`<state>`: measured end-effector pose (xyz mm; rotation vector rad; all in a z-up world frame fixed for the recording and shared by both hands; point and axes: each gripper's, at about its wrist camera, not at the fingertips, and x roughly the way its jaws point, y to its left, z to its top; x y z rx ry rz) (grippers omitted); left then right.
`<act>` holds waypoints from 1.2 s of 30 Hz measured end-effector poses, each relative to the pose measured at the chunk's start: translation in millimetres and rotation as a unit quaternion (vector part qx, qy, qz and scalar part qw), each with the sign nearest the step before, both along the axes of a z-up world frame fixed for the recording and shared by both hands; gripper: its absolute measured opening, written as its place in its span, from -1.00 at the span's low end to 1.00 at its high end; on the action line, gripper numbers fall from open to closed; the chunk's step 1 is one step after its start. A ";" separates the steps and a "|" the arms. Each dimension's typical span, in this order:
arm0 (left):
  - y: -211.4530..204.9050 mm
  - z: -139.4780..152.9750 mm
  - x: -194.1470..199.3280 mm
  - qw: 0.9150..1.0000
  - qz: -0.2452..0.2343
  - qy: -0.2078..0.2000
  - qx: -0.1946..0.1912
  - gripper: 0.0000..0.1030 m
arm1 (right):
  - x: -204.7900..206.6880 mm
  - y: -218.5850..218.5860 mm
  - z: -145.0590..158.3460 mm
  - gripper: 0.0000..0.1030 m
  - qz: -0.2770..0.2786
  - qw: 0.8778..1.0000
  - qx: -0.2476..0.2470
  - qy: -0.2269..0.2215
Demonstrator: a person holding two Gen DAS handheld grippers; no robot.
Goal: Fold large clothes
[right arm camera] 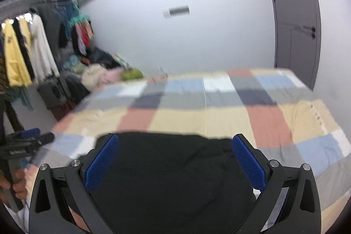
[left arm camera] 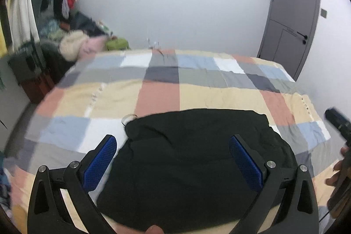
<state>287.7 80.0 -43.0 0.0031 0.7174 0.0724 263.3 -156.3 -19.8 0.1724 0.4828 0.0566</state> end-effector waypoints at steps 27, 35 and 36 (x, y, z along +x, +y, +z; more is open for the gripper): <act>-71.3 109.6 -277.1 0.992 -0.012 -0.123 0.007 0.99 | -232.9 35.8 82.5 1.00 0.010 0.995 -0.002 -0.104; -79.5 80.9 -326.6 0.993 -0.014 -0.117 0.001 0.99 | -273.6 49.8 51.6 1.00 0.018 0.996 -0.009 -0.087; -80.2 78.1 -330.0 0.993 -0.015 -0.116 0.002 0.99 | -277.4 51.2 47.8 1.00 0.020 0.996 -0.010 -0.085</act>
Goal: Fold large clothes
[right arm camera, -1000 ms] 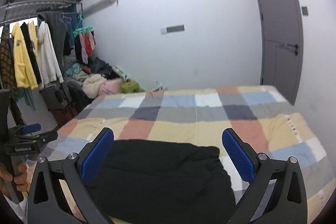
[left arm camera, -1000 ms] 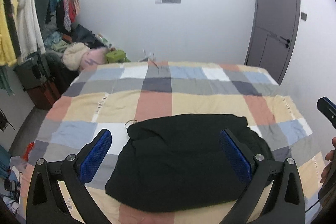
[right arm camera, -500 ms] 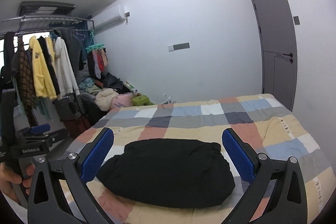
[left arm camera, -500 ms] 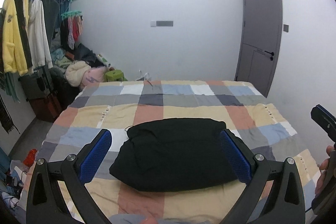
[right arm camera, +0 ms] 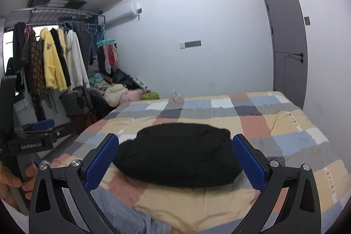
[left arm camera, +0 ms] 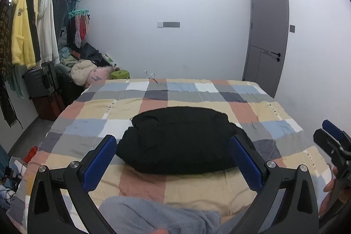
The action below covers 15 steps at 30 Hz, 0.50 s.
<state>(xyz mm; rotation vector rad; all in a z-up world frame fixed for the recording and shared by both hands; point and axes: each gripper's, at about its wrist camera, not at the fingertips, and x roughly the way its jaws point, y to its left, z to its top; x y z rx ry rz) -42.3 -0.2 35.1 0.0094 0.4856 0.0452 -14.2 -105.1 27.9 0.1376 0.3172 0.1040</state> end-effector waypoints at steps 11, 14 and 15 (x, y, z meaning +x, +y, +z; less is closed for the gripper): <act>-2.2 -43.9 -28.5 1.000 -0.011 0.017 -0.009 0.99 | -31.2 9.2 -39.4 1.00 0.002 1.000 0.006 0.019; 0.1 -50.6 -28.1 1.000 -0.010 0.022 -0.010 0.99 | -31.8 10.9 -46.3 1.00 0.002 1.000 0.005 0.025; 1.0 -52.9 -26.5 1.000 -0.010 0.024 -0.010 0.99 | -31.9 11.3 -48.3 1.00 0.003 1.000 0.007 0.027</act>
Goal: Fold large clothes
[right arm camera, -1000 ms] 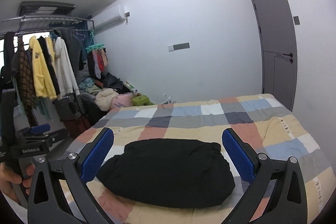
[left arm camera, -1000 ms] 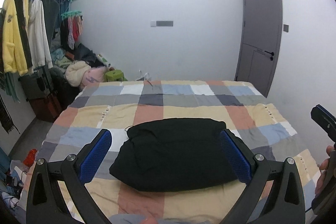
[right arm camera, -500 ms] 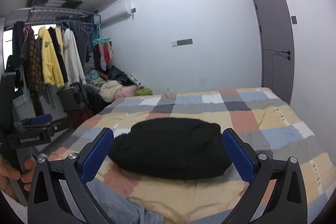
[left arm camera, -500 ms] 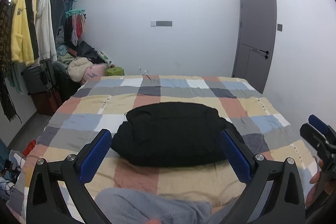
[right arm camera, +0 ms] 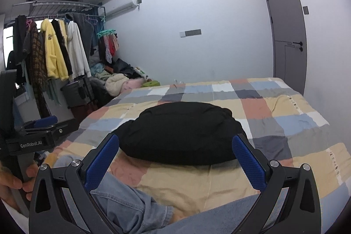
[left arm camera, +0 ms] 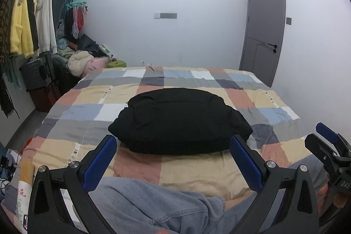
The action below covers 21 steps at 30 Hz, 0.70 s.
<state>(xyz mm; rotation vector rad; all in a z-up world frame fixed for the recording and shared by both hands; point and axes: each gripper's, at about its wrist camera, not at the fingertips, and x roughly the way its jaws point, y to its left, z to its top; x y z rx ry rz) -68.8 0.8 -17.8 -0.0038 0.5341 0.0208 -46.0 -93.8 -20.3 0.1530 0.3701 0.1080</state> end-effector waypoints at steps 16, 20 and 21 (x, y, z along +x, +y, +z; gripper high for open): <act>18.4 -30.2 47.2 0.999 0.010 0.031 -0.011 0.99 | 39.3 2.7 -25.9 1.00 0.004 0.999 -0.001 0.033; 24.3 -40.6 66.2 0.999 0.015 0.039 -0.014 0.99 | 55.5 -0.8 -35.0 1.00 0.004 0.999 0.007 0.038; 25.0 -43.9 72.1 0.999 0.017 0.042 -0.013 0.99 | 59.5 -2.1 -37.6 1.00 0.004 0.999 0.009 0.040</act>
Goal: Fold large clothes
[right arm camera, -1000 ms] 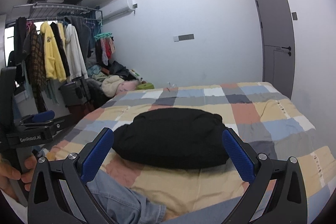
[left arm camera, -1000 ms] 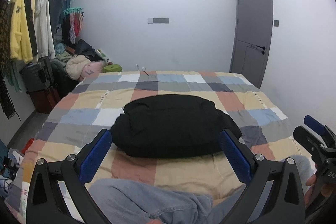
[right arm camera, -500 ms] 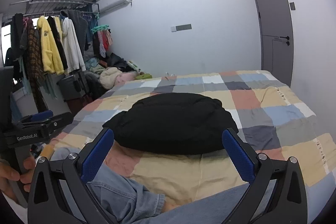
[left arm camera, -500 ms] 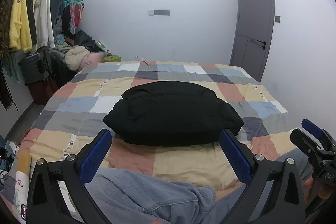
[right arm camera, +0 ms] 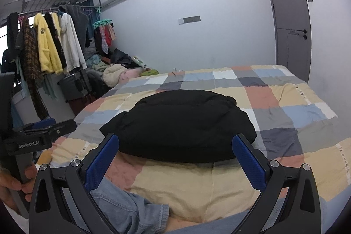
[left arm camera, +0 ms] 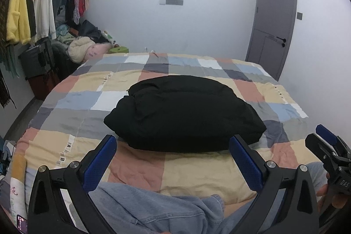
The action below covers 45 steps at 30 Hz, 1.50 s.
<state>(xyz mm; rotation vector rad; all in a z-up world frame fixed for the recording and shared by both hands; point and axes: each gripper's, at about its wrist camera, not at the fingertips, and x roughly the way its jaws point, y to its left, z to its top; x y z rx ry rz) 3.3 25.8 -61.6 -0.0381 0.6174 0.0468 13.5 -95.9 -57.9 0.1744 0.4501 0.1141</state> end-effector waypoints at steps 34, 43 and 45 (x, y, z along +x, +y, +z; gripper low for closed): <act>8.9 -41.5 36.7 1.000 0.015 0.020 0.009 0.99 | 35.0 -3.8 -35.6 1.00 -0.007 0.999 -0.001 0.040; 9.3 -38.1 33.5 1.000 0.013 0.016 0.005 0.99 | 33.9 -6.3 -34.7 1.00 -0.007 0.999 0.000 0.038; 9.0 -37.6 33.4 1.000 0.013 0.015 0.007 0.99 | 33.3 -6.3 -34.2 1.00 -0.009 0.999 -0.001 0.037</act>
